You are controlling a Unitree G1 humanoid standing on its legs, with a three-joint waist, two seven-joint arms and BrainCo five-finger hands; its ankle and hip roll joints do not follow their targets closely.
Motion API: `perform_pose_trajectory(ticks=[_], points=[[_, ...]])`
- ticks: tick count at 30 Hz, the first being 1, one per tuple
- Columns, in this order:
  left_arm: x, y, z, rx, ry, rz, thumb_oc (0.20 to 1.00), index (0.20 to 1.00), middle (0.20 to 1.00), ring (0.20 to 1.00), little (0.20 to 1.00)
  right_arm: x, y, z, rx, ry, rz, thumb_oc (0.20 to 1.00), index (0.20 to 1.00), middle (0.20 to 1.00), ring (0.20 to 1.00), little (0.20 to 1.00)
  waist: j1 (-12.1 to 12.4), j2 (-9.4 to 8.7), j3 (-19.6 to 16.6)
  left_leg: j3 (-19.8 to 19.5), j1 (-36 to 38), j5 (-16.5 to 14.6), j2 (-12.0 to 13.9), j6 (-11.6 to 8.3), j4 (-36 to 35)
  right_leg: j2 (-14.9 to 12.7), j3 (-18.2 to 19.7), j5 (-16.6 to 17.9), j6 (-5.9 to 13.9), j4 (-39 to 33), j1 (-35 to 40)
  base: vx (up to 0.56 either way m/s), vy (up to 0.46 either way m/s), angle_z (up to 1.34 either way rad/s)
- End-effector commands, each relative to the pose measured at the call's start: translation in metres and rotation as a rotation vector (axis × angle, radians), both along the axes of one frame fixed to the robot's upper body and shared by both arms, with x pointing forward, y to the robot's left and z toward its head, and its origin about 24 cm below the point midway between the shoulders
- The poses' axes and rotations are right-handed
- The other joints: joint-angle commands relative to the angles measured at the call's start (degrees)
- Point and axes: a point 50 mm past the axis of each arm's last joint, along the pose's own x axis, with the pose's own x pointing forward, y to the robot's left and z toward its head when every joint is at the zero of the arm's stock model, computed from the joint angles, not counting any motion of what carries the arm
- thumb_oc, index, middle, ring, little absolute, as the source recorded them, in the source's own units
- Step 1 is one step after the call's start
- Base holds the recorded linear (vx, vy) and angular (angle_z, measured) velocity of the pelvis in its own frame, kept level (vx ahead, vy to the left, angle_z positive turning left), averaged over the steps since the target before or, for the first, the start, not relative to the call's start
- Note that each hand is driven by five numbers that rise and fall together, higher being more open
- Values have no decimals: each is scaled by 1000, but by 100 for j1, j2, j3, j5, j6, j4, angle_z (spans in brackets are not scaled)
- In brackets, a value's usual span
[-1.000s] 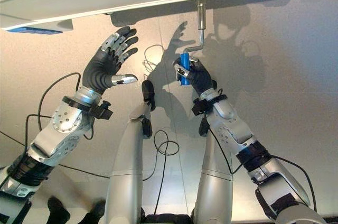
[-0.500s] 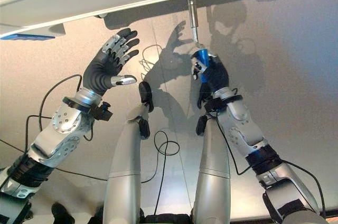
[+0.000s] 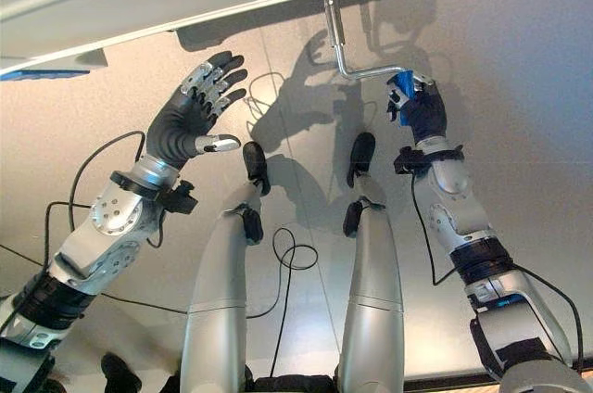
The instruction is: Raise the hospital bed
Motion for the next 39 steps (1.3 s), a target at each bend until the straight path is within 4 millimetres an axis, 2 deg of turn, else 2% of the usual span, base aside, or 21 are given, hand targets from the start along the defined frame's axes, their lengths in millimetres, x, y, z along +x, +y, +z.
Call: perform_pose_trajectory(ticks=[1, 2, 3, 6, 8, 10, 12, 16, 18, 22, 25, 28, 29, 31, 32, 33, 34, 36, 37, 38, 39], points=[[-25, -18, 17, -68, -102, -154, 1000, 1000, 1000, 1000, 1000, -2, -56, 58, -40, -161, -272, 200, 200, 200, 200, 200, 73, 133, -172, -181, 51, 183, 24, -138, -458, 1, -63, -11, 449, 149, 177, 0, 0, 0], [-24, -18, 17, -69, -103, -153, 1000, 1000, 1000, 1000, 1000, -1, -55, 59, -42, -163, -271, 200, 200, 200, 200, 200, 63, 139, -172, -182, 42, 182, 24, -138, -456, 0, -64, -12, 449, 151, 169, 0, 0, 0], [-24, -23, 17, -60, -103, -172, 1000, 1000, 1000, 1000, 1000, 7, -67, 50, -94, -75, -335, 200, 200, 200, 200, 200, 100, 165, -172, -188, 11, 188, 15, -142, -463, 0, -65, -18, 444, 164, 141, 0, 0, 0], [-24, -26, 18, -57, -109, -182, 1000, 1000, 1000, 1000, 1000, 14, -69, 49, -150, -25, -358, 200, 200, 200, 200, 200, 119, 206, -172, -190, -42, 191, 8, -135, -451, 2, -78, -22, 438, 196, 82, 0, 0, 0], [-25, -31, 17, -47, -107, -209, 1000, 1000, 1000, 1000, 1000, 22, -80, 38, -195, 85, -414, 200, 200, 200, 200, 200, 172, 269, -172, -183, -95, 190, -7, -123, -425, -6, -82, -28, 431, 250, 26, 0, 0, 0], [-25, -33, 18, -46, -113, -215, 1000, 1000, 1000, 1000, 1000, 25, -83, 36, -215, 122, -430, 200, 200, 200, 200, 200, 183, 301, -172, -186, -130, 191, -16, -121, -402, -14, -97, -31, 430, 282, -6, 0, 0, 0], [-25, -40, 20, -40, -122, -244, 1000, 1000, 1000, 1000, 1000, 30, -88, 25, -272, 227, -468, 200, 200, 200, 200, 200, 252, 375, -172, -190, -199, 199, -39, -121, -339, -38, -110, -32, 435, 354, -65, 0, 0, 0], [-25, -43, 21, -43, -126, -253, 1000, 1000, 1000, 1000, 1000, 31, -91, 19, -311, 285, -489, 200, 200, 200, 200, 200, 296, 431, -172, -191, -247, 209, -57, -125, -313, -58, -125, -34, 442, 393, -89, -3, 8, 5], [-25, -50, 23, -48, -135, -279, 1000, 1000, 1000, 1000, 1000, 32, -92, 3, -368, 383, -513, 200, 200, 200, 200, 200, 412, 534, -172, -210, -317, 215, -109, -117, -231, -90, -143, -38, 454, 486, -150, -7, 20, 10], [-25, -55, 25, -58, -144, -294, 1000, 1000, 1000, 1000, 1000, 31, -93, -9, -409, 456, -517, 200, 200, 200, 200, 200, 502, 615, -172, -225, -402, 206, -161, -108, -107, -114, -161, -45, 456, 561, -177, -10, 21, 7], [-25, -59, 27, -70, -151, -308, 1000, 1000, 1000, 1000, 1000, 33, -86, -20, -440, 504, -498, 200, 200, 200, 200, 200, 586, 690, -172, -231, -431, 214, -179, -102, -77, -129, -163, -63, 453, 617, -209, 1, 33, 7], [-24, -60, 28, -84, -159, -296, 1000, 1000, 1000, 1000, 1000, 39, -65, -32, -514, 539, -427, 200, 200, 200, 200, 200, 635, 723, -172, -244, -493, 218, -201, -91, -6, -125, -166, -72, 448, 687, -258, 4, 19, 4], [-24, -59, 28, -84, -159, -295, 1000, 1000, 1000, 1000, 1000, 39, -65, -32, -515, 539, -427, 200, 200, 200, 200, 200, 630, 722, -172, -244, -495, 216, -201, -90, -3, -126, -165, -74, 448, 691, -260, 9, 30, -1], [-25, -61, 29, -104, -167, -290, 1000, 1000, 1000, 1000, 1000, 44, -41, -46, -549, 565, -349, 200, 200, 200, 200, 200, 665, 755, -172, -236, -503, 214, -211, -87, 15, -131, -161, -77, 441, 698, -267, 5, 35, 0], [-25, -60, 29, -104, -167, -289, 1000, 1000, 1000, 1000, 1000, 44, -41, -46, -550, 565, -349, 200, 200, 200, 200, 200, 661, 752, -172, -235, -502, 214, -211, -86, 15, -131, -160, -77, 441, 699, -267, 3, 43, 1], [-25, -61, 30, -120, -170, -286, 1000, 1000, 1000, 1000, 1000, 48, -25, -52, -566, 565, -301, 200, 200, 200, 200, 200, 675, 769, -172, -223, -522, 218, -218, -85, 27, -128, -162, -77, 436, 711, -279, 0, 0, 0], [-25, -60, 30, -120, -170, -285, 1000, 1000, 1000, 1000, 1000, 48, -24, -52, -566, 565, -300, 200, 200, 200, 200, 200, 670, 766, -172, -222, -522, 217, -218, -85, 28, -129, -161, -78, 436, 712, -280, 0, 0, 0], [-24, -61, 30, -139, -167, -271, 1000, 1000, 1000, 1000, 1000, 52, 1, -57, -582, 558, -233, 200, 200, 200, 200, 200, 669, 758, -172, -214, -512, 217, -215, -83, 1, -119, -156, -79, 426, 680, -277, 0, 0, 0], [-24, -60, 30, -139, -167, -270, 1000, 1000, 1000, 1000, 1000, 52, 1, -57, -583, 558, -232, 200, 200, 200, 200, 200, 664, 756, -172, -213, -511, 218, -215, -83, 0, -119, -155, -79, 426, 679, -278, 8, 37, -3], [-24, -61, 31, -152, -169, -266, 1000, 1000, 1000, 1000, 1000, 54, 16, -61, -606, 557, -193, 200, 200, 200, 200, 200, 660, 760, -172, -202, -520, 225, -219, -82, -12, -119, -156, -77, 418, 663, -279, 0, 24, -3], [-24, -61, 32, -162, -167, -262, 1000, 1000, 1000, 1000, 1000, 54, 22, -64, -619, 560, -178, 200, 200, 200, 200, 200, 662, 762, -172, -200, -527, 227, -221, -82, -15, -119, -161, -81, 417, 658, -279, 0, 24, -3]])
